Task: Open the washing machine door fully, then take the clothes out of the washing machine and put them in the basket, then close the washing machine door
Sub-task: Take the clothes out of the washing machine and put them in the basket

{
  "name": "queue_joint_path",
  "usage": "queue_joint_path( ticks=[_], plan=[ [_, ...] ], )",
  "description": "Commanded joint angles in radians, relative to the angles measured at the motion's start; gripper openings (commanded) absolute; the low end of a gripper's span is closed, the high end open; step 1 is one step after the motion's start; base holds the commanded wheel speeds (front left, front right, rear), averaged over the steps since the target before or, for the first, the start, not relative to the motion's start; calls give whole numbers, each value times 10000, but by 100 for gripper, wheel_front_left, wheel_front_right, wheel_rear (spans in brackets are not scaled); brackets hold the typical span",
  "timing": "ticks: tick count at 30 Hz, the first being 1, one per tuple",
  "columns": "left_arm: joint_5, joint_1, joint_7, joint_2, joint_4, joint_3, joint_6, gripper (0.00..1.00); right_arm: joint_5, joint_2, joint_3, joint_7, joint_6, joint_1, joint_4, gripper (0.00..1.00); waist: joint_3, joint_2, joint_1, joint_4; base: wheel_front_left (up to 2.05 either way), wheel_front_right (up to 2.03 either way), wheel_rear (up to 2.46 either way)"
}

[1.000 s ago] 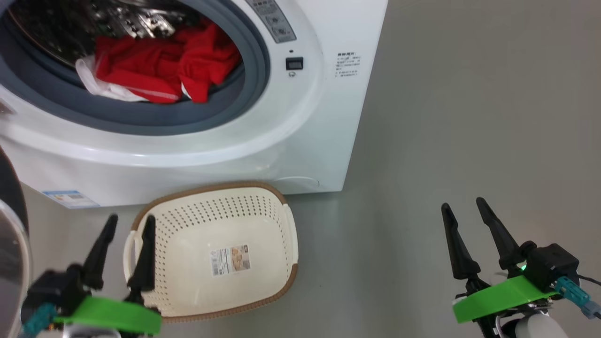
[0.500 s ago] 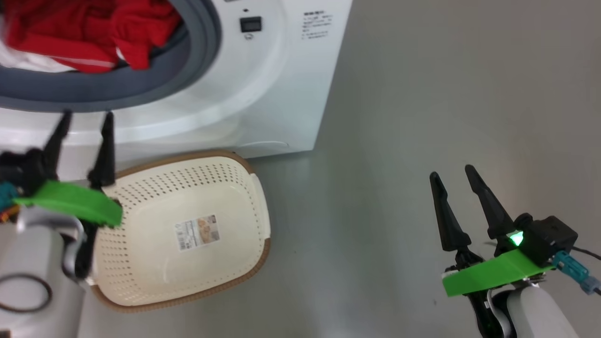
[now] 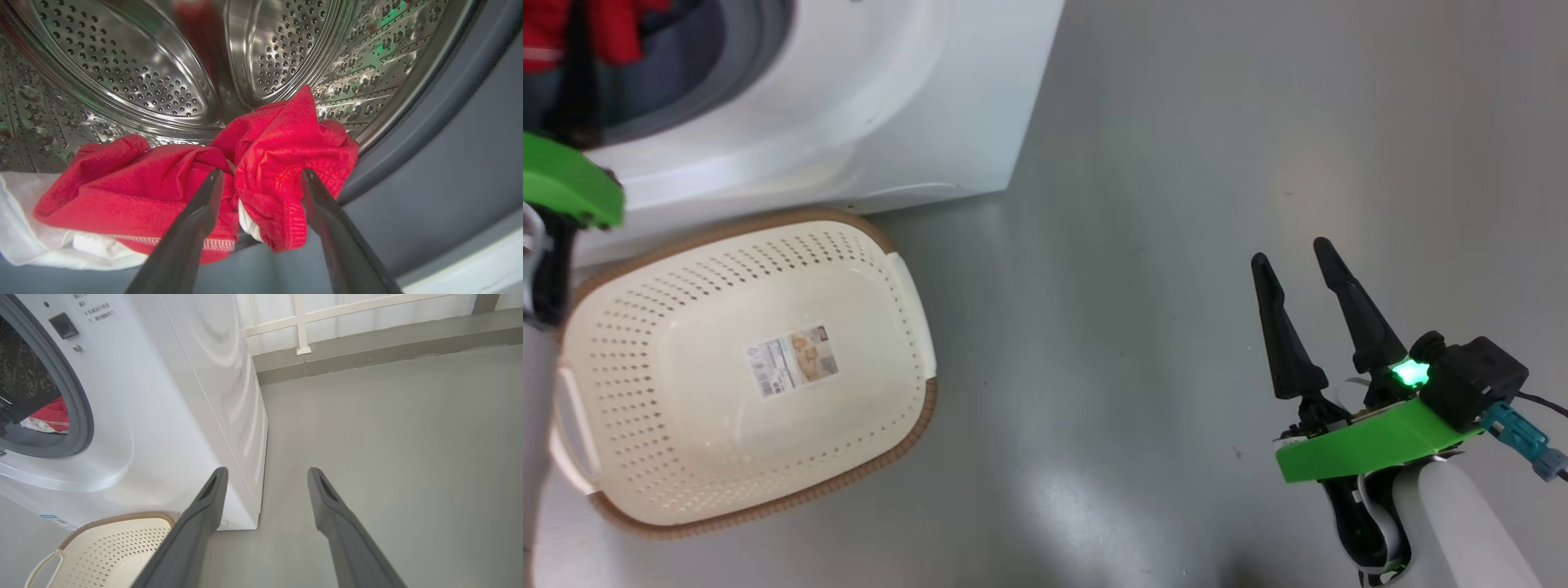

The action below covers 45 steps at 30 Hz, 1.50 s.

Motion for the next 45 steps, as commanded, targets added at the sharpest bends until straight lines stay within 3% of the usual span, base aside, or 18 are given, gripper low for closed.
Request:
queue_joint_path(
  ticks=[1, 16, 22, 23, 24, 25, 26, 27, 37, 45],
  plan=[
    [-38, -193, -53, 617, -131, 184, 8, 100, 34, -26, 282, -65, 35, -36, -265, 100, 361, 0, 0, -333, 0, 0, 0],
    [-350, -2252, -53, 1615, 1708, -616, 8, 100, 419, -26, 782, -65, 35, -304, -598, 100, 1033, 0, 0, -1232, 0, 0, 0],
    [-449, -2494, -53, 1704, 2516, -995, 8, 100, 495, -26, 830, -65, 35, -160, -664, 100, 1007, 0, 0, -1399, 0, 0, 0],
    [-512, -2528, -53, 1690, 2628, -1049, 8, 86, 500, -26, 825, -65, 35, -138, -673, 100, 1002, 0, 0, -1400, 0, 0, 0],
    [-566, -2551, -53, 1663, 2714, -1131, 8, 46, 505, -26, 814, -65, 35, -117, -677, 100, 989, 0, 0, -1391, 0, 0, 0],
    [-614, -2575, -53, 1645, 2767, -1208, 8, 27, 510, -26, 803, -65, 35, -101, -678, 100, 977, 0, 0, -1377, 0, 0, 0],
    [-647, -2588, -53, 1637, 2817, -1292, 8, 17, 515, -26, 800, -65, 35, -94, -676, 100, 963, 0, 0, -1363, 0, 0, 0],
    [-683, -2595, -53, 1629, 2862, -1376, 8, 0, 516, -26, 809, -65, 35, -100, -672, 100, 951, 0, 0, -1352, 0, 0, 0],
    [-1256, -2352, -53, 1546, 2523, -1758, 8, 0, 446, -26, 785, -65, 35, -207, -618, 100, 695, 0, 0, -1149, 0, 0, 0],
    [-1445, -1359, -53, 1310, 1246, -692, 9, 0, 300, -26, 621, -65, 35, -176, -459, 100, 216, 0, 0, -743, 0, 0, 0]
  ],
)
